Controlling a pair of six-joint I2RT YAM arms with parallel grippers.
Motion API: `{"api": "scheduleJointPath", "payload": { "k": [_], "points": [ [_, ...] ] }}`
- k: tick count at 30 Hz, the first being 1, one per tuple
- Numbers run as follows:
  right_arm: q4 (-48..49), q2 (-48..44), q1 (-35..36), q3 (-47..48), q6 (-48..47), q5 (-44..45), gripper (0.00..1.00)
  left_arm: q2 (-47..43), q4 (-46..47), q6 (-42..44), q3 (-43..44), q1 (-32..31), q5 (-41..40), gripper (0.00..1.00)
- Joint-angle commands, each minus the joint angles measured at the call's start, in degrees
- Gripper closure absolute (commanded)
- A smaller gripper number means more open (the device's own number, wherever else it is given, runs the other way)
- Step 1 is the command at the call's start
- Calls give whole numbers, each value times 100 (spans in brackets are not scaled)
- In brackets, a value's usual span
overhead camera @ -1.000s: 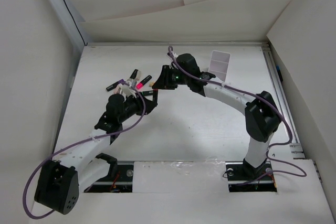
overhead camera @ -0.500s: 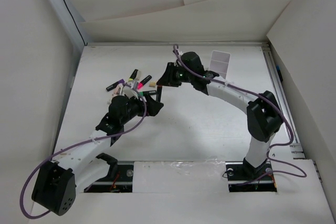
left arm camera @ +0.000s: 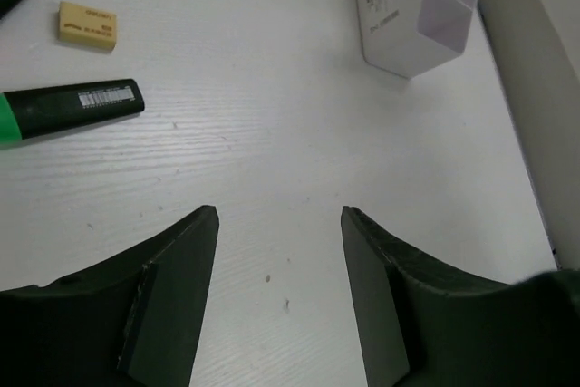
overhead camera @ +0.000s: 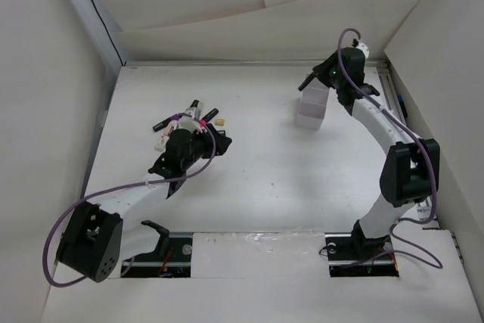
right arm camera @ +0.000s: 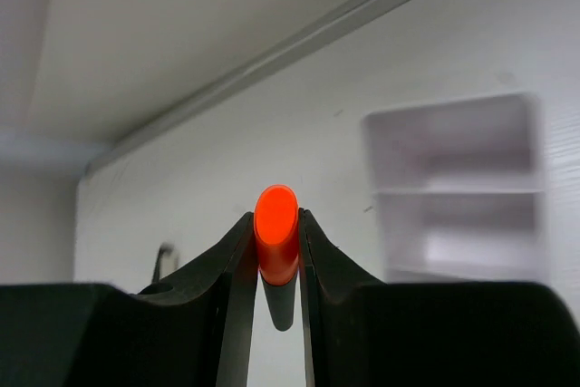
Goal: Sort the stationery into containers
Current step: Place the pen in the storage box, then move the pen to the center of the board.
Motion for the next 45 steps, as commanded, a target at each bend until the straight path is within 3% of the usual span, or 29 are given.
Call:
{"api": "scheduleJointPath", "payload": {
  "k": [1,4,9,14,24,31,34,35,39,42,45],
  "points": [
    [112,-35,-328,137,176,1637,100,175,326,-148,318,-17,-368,48],
    [59,316,-399,540,124,2412,100,377,204,-148,379,-17,-667,48],
    [-125,871,-399,1086,-114,3229,100,650,-104,-201,433,-17,-1325,35],
    [-125,1232,-399,1447,-237,3406,100,975,-499,-262,625,-17,-1731,25],
    [-125,1443,-276,1413,-342,3591,100,1370,-764,-367,740,45,-2109,23],
    [-125,1136,49,1009,-290,3696,78,1371,-562,-482,608,45,-2118,23],
    [-125,908,102,947,-290,3636,61,1371,-615,-596,608,45,-2346,24],
    [-125,846,102,946,-290,3583,51,1371,-615,-596,608,45,-2399,24],
    [-125,600,102,824,-342,3512,33,1371,-553,-868,547,106,-2479,24],
    [-125,337,207,553,-290,3380,25,1433,-440,-1201,495,168,-2479,24],
    [-125,-94,348,114,-167,3380,25,1485,-386,-1448,494,229,-2320,24]
  ]
}}
